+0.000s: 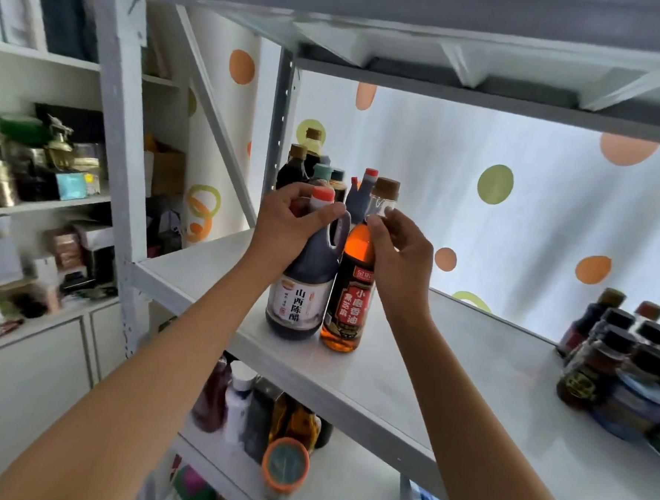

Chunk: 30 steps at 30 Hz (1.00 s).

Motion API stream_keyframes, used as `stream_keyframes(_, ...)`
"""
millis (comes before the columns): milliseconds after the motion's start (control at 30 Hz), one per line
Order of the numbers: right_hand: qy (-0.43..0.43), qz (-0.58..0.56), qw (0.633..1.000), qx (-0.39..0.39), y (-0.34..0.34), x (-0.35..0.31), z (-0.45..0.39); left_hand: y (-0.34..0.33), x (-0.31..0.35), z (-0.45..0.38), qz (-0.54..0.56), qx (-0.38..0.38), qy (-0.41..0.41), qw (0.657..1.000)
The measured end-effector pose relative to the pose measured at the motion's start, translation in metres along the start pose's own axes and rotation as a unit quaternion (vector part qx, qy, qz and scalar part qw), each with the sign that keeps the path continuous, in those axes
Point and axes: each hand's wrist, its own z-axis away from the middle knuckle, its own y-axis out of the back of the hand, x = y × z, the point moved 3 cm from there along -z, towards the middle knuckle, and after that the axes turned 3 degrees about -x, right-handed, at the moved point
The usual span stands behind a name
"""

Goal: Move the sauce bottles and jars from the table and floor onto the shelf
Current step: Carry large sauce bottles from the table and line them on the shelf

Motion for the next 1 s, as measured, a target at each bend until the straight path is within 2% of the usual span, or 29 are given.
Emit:
stream_keyframes(67,-0.044,0.001,0.999,-0.027,0.004,0.008,0.006,0.001,-0.009,0.011,-0.035,0.014,0.004,0.999)
stream_keyframes(133,-0.096,0.004,0.993,-0.071,0.007,0.018,0.019,0.001,-0.024,0.031,-0.014,0.018,0.019,1.000)
stream_keyframes(233,-0.119,0.036,0.983,-0.138,0.013,0.034,0.040,-0.002,-0.047,0.064,-0.013,-0.017,0.030,0.999)
stream_keyframes(300,-0.139,0.064,0.970,-0.191,0.013,0.045,0.052,-0.002,-0.058,0.079,-0.063,-0.025,0.042,0.997)
stream_keyframes(367,-0.164,0.101,0.957,-0.217,0.012,0.054,0.061,0.000,-0.063,0.088,-0.152,0.003,0.046,0.987)
stream_keyframes(467,-0.172,0.129,0.953,-0.213,0.011,0.061,0.062,0.002,-0.061,0.088,-0.285,0.038,0.042,0.957)
stream_keyframes(533,-0.177,0.131,0.951,-0.216,0.010,0.064,0.056,0.003,-0.061,0.079,-0.311,0.037,0.051,0.948)
stream_keyframes(733,-0.180,0.128,0.956,-0.194,-0.008,0.091,0.019,0.015,-0.074,0.043,-0.267,0.030,0.108,0.957)
stream_keyframes(1000,-0.183,0.107,0.967,-0.138,-0.042,0.122,-0.032,0.037,-0.110,-0.011,-0.250,0.055,0.129,0.958)
